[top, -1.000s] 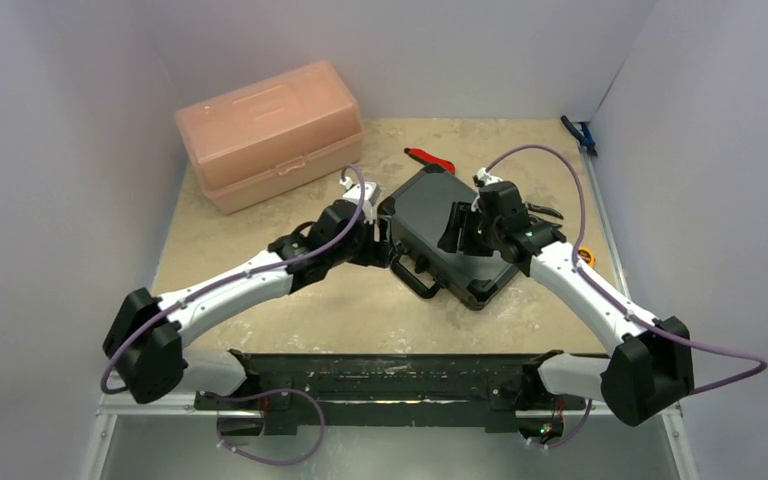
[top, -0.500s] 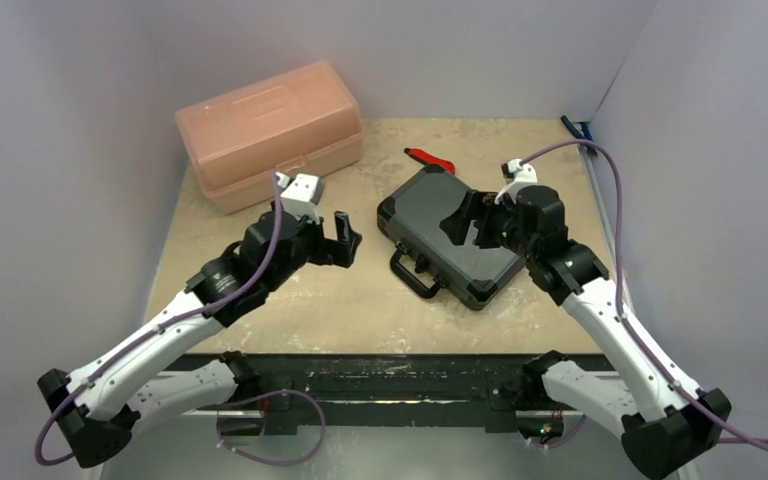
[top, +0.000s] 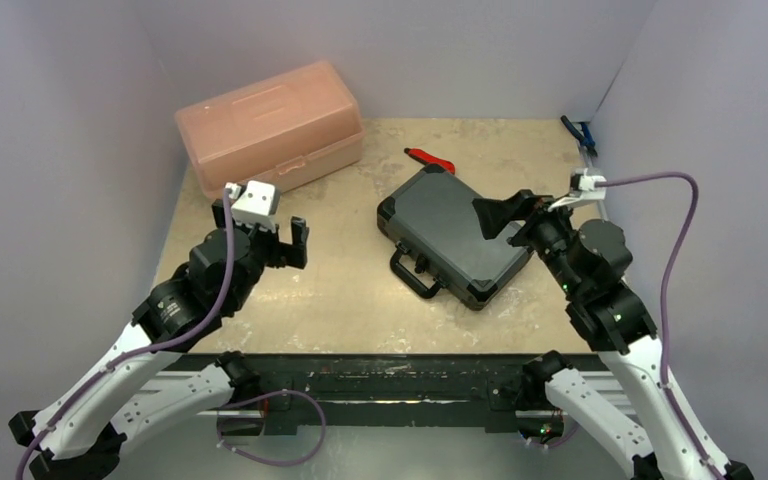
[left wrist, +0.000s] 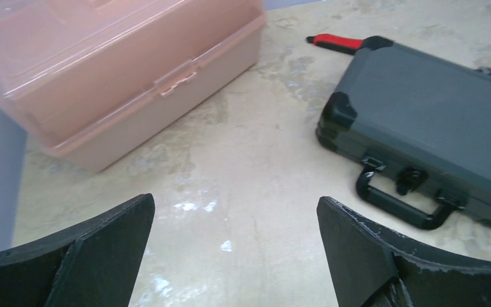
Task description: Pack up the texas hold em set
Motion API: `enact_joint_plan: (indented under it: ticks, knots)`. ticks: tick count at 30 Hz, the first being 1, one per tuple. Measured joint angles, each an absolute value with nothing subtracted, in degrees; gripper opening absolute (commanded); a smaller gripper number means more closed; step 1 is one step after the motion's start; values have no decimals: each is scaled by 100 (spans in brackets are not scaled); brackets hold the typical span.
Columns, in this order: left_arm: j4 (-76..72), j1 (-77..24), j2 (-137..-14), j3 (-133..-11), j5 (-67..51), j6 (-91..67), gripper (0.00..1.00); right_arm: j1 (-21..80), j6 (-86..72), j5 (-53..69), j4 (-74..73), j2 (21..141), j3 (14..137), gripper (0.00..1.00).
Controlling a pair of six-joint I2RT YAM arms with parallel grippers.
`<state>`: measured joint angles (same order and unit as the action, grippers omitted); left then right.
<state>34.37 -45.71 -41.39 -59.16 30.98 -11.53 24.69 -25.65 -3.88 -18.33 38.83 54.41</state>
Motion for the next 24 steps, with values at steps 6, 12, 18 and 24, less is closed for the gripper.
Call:
enact_joint_plan:
  ticks: [6, 12, 18, 24]
  knots:
    - [3430, -4571, -3640, -5284, 3647, -725, 100, 2469, -2801, -657, -1387, 3441, 5367, 99]
    - [3395, -4571, -3476, -5129, 3852, -626, 100, 2469, -3065, -766, -1214, 3439, 5100, 99]
    - [3387, -4560, -3400, -5083, 3942, -617, 100, 2469, -3194, -777, -1236, 3568, 4956, 99]
    - [3378, -4550, -3393, -5072, 3951, -615, 100, 2469, -3199, -698, -1186, 3649, 4956, 99]
